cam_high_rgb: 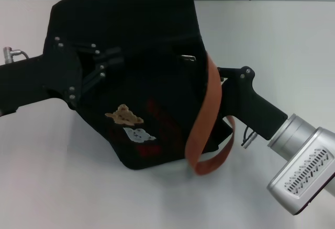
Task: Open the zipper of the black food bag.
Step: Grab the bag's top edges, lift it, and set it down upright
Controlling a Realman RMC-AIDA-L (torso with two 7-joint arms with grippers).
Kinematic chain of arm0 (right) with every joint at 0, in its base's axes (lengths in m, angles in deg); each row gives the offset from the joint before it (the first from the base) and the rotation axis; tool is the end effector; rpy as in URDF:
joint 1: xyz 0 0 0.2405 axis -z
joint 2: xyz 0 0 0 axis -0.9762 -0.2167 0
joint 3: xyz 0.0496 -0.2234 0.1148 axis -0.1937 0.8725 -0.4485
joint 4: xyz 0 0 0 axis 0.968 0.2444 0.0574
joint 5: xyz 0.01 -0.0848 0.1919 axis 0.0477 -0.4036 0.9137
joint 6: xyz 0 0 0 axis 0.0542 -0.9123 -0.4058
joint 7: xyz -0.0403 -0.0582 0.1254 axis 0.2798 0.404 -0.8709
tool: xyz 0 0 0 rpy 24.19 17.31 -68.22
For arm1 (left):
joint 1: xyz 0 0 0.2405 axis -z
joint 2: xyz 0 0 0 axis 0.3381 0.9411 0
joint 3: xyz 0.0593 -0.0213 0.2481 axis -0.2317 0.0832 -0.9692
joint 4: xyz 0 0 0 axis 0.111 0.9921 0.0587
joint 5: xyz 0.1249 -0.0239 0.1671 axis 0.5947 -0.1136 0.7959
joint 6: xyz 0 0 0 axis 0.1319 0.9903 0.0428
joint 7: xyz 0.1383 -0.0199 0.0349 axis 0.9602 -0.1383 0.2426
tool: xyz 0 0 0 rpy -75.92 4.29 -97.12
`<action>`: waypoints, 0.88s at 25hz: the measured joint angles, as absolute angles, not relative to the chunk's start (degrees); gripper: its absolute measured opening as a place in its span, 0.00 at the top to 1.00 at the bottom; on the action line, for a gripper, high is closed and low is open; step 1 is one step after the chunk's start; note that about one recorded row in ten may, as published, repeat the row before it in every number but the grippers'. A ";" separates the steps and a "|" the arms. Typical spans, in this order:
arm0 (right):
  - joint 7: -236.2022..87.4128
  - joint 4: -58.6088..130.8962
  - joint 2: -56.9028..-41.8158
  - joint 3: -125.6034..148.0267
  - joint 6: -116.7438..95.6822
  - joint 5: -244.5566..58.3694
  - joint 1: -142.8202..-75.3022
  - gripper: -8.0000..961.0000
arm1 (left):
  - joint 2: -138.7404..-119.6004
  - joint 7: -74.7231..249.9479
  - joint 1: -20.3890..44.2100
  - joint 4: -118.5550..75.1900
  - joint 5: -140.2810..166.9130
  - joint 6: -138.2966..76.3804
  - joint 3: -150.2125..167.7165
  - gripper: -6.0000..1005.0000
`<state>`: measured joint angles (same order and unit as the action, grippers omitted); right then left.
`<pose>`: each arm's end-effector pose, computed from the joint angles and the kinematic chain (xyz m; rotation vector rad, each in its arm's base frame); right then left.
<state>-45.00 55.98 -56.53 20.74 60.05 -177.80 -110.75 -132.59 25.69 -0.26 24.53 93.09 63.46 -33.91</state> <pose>0.2349 0.2827 -0.1061 -2.1017 -0.3955 0.6375 -0.2437 0.2890 0.0461 -2.5967 -0.0240 -1.0139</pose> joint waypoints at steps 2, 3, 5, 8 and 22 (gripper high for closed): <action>-44.95 55.70 -56.53 20.47 59.05 -177.80 -110.15 0.99 | -132.51 25.71 -0.54 24.27 93.08 64.35 -32.47 0.92; -44.95 55.70 -56.53 20.47 59.05 -177.80 -110.15 0.99 | -132.51 25.71 -0.54 24.27 93.08 64.35 -32.47 0.92; -44.87 55.54 -56.53 20.15 58.24 -177.80 -109.75 0.99 | -132.47 25.71 -0.74 24.26 93.10 64.53 -31.75 0.92; -44.75 55.22 -56.53 20.02 57.71 -177.79 -108.92 0.99 | -132.44 25.71 -1.20 24.26 93.12 64.55 -31.00 0.92; -46.03 53.29 -56.50 18.42 57.22 -177.78 -104.69 0.99 | -132.20 26.29 -1.97 23.97 93.08 64.37 -29.53 0.92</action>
<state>-46.03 53.29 -56.50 18.42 57.22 -177.78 -104.69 -132.20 26.29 -1.97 23.97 93.08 64.37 -29.53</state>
